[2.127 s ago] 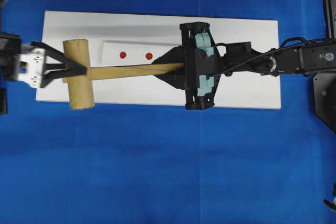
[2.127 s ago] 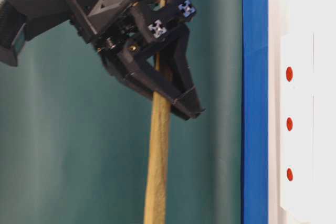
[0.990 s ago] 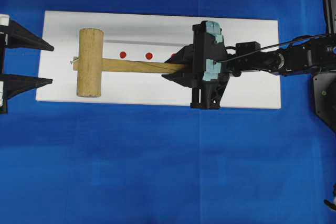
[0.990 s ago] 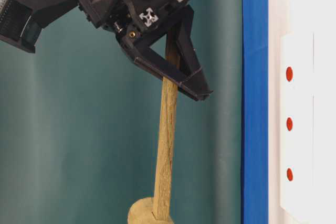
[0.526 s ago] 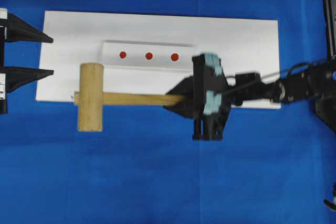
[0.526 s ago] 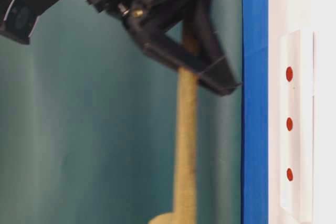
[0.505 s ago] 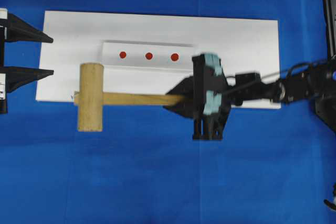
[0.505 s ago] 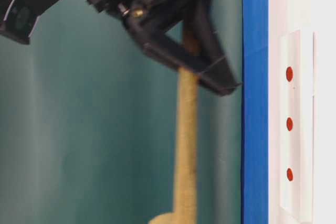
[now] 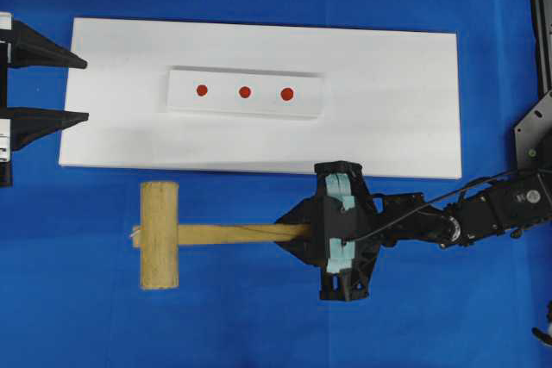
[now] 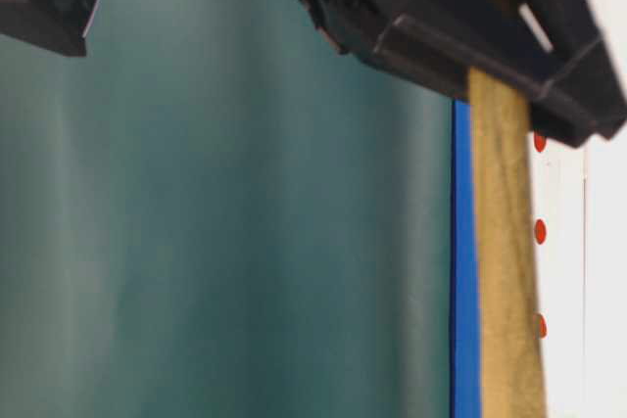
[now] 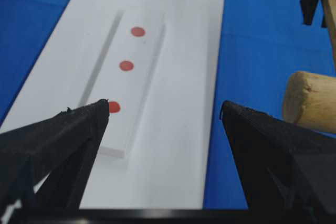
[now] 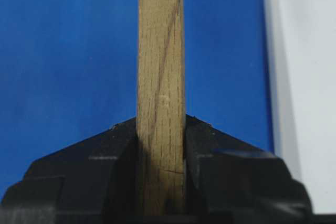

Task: Hit the mark with a hammer.
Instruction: 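Carry the mallet with the right gripper off the board toward the front, then lower the mallet onto the blue table and open the right gripper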

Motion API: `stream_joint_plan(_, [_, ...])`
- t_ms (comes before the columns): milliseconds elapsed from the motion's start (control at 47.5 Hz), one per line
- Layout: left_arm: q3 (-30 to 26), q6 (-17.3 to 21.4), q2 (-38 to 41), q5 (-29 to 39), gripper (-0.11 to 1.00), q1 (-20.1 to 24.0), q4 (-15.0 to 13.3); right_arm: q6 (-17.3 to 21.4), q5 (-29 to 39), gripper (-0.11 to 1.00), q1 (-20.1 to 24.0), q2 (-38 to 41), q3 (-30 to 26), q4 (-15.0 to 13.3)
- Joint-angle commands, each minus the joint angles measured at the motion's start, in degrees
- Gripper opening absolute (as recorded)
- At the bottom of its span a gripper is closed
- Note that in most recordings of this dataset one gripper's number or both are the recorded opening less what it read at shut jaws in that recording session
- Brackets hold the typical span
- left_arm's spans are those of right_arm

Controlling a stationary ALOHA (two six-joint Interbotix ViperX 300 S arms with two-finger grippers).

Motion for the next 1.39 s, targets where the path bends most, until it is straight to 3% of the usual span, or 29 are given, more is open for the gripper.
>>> stream_joint_plan(0, [-0.62,0.18,0.35,-0.35,0.83,0.26,0.09,0.09,-0.44,0.05,0.0,-0.62,-1.76,0.0])
stream_joint_plan(716, [-0.44,0.0,0.35,-0.35,0.83,0.26,0.0,0.26,3.08,0.05,-0.09,9.84,-1.85,1.58])
stream_joint_plan(1369, [-0.26,-0.09,0.35,-0.35,0.83,0.26,0.0,0.18,6.77,0.05,-0.62,13.45,-2.11,1.49])
